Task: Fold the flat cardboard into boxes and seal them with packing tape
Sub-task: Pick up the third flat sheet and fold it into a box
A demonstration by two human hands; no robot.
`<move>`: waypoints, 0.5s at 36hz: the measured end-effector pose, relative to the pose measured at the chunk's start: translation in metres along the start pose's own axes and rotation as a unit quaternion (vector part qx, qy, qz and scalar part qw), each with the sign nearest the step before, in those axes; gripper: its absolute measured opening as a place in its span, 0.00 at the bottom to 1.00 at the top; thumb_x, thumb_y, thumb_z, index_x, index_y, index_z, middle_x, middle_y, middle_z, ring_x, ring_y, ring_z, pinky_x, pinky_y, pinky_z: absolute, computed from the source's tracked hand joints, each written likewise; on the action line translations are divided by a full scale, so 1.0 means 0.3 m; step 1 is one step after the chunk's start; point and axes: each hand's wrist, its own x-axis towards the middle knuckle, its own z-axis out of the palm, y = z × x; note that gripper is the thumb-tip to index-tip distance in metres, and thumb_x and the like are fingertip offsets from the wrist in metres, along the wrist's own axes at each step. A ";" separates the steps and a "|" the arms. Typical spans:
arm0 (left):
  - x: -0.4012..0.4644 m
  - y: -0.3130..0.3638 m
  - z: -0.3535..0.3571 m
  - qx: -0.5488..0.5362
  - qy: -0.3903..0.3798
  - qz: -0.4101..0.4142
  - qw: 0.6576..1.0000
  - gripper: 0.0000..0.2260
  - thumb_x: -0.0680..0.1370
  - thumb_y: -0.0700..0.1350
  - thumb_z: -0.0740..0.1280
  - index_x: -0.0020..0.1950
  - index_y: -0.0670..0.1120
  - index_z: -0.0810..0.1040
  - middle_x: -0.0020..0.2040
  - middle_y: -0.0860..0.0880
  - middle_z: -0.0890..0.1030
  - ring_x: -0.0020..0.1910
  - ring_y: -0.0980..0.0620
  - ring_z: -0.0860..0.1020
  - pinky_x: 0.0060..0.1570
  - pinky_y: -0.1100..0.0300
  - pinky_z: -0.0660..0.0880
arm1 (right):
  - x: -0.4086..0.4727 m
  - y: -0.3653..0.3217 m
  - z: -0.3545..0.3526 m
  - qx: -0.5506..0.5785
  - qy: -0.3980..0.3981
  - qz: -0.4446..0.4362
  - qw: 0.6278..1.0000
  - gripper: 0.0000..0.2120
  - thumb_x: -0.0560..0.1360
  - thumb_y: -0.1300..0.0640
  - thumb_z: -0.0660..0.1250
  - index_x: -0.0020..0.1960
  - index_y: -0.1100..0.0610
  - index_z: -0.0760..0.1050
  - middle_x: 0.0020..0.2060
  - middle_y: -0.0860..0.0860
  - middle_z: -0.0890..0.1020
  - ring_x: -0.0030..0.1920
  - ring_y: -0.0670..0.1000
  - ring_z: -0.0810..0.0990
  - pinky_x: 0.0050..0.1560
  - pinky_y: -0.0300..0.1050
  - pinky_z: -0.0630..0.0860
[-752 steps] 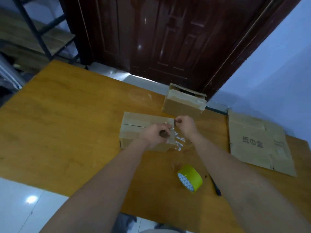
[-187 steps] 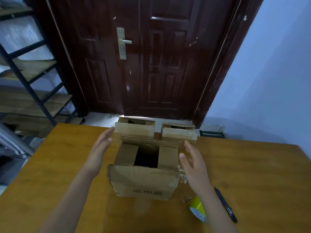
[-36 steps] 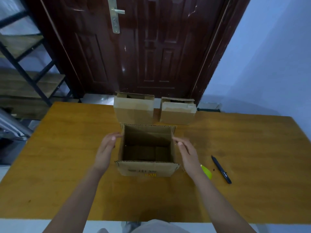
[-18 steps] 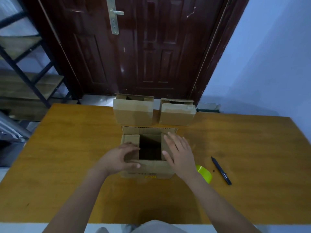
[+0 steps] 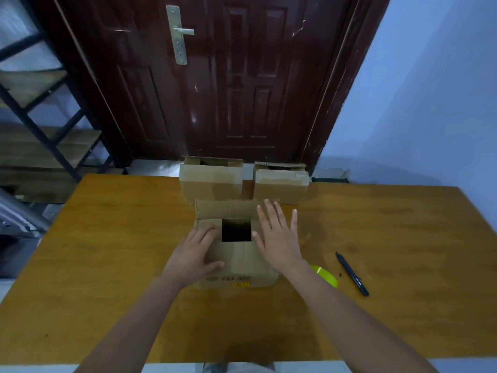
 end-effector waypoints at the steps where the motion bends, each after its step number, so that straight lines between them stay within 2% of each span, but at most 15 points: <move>1: -0.002 -0.001 0.011 -0.005 -0.011 0.006 1.000 0.31 0.75 0.61 0.64 0.74 0.52 0.61 0.73 0.55 0.60 0.72 0.53 0.59 0.66 0.55 0.65 | 0.000 -0.002 0.001 0.004 0.010 0.011 1.000 0.31 0.77 0.41 0.42 0.76 0.54 0.56 0.76 0.54 0.56 0.76 0.54 0.53 0.70 0.63 0.43; 5: -0.020 -0.012 0.047 0.014 -0.021 0.011 1.000 0.35 0.71 0.70 0.54 0.73 0.52 0.63 0.73 0.53 0.63 0.73 0.51 0.60 0.69 0.53 0.60 | 0.018 0.000 -0.017 0.024 0.025 0.012 0.999 0.31 0.77 0.40 0.42 0.77 0.53 0.48 0.76 0.54 0.51 0.76 0.54 0.47 0.69 0.63 0.37; 7: -0.028 -0.014 0.054 0.019 0.014 -0.002 1.000 0.38 0.70 0.70 0.55 0.74 0.49 0.62 0.74 0.50 0.62 0.74 0.49 0.58 0.71 0.50 0.58 | 0.027 -0.004 -0.028 0.028 0.003 -0.005 1.000 0.32 0.76 0.40 0.40 0.77 0.52 0.47 0.77 0.53 0.52 0.77 0.54 0.47 0.69 0.62 0.34; 10: -0.025 -0.003 0.051 0.029 0.079 -0.005 0.996 0.43 0.68 0.66 0.66 0.76 0.46 0.58 0.76 0.45 0.58 0.75 0.46 0.53 0.71 0.43 0.57 | 0.012 -0.014 -0.007 0.035 -0.008 0.002 0.999 0.32 0.76 0.39 0.42 0.76 0.53 0.55 0.73 0.53 0.65 0.74 0.56 0.59 0.69 0.64 0.40; 12: -0.021 0.008 0.042 0.032 0.103 0.012 0.994 0.48 0.66 0.63 0.71 0.77 0.48 0.51 0.76 0.44 0.55 0.76 0.45 0.50 0.74 0.45 0.51 | -0.009 -0.023 0.027 0.031 -0.002 0.011 0.999 0.31 0.76 0.40 0.46 0.73 0.54 0.62 0.67 0.52 0.73 0.70 0.56 0.68 0.69 0.66 0.49; 14: -0.015 0.015 0.032 0.036 0.091 0.034 0.995 0.51 0.66 0.60 0.74 0.78 0.51 0.45 0.77 0.44 0.53 0.76 0.45 0.47 0.73 0.49 0.44 | -0.041 -0.030 0.056 0.028 -0.004 0.006 1.000 0.30 0.76 0.40 0.48 0.70 0.54 0.68 0.62 0.51 0.77 0.66 0.55 0.73 0.68 0.67 0.54; 16: -0.003 0.017 0.034 0.052 0.068 0.050 0.995 0.48 0.68 0.60 0.72 0.78 0.52 0.45 0.78 0.45 0.51 0.76 0.46 0.46 0.73 0.51 0.41 | -0.074 -0.029 0.087 0.023 -0.002 -0.006 1.000 0.29 0.75 0.40 0.50 0.68 0.54 0.71 0.61 0.51 0.77 0.65 0.55 0.73 0.69 0.67 0.56; 18: 0.008 0.019 0.044 0.069 0.036 0.048 0.996 0.42 0.72 0.63 0.64 0.78 0.52 0.45 0.78 0.46 0.50 0.76 0.49 0.43 0.73 0.52 0.40 | -0.101 -0.024 0.112 0.017 -0.007 -0.018 1.000 0.29 0.75 0.40 0.50 0.69 0.53 0.69 0.65 0.51 0.75 0.67 0.55 0.72 0.68 0.65 0.53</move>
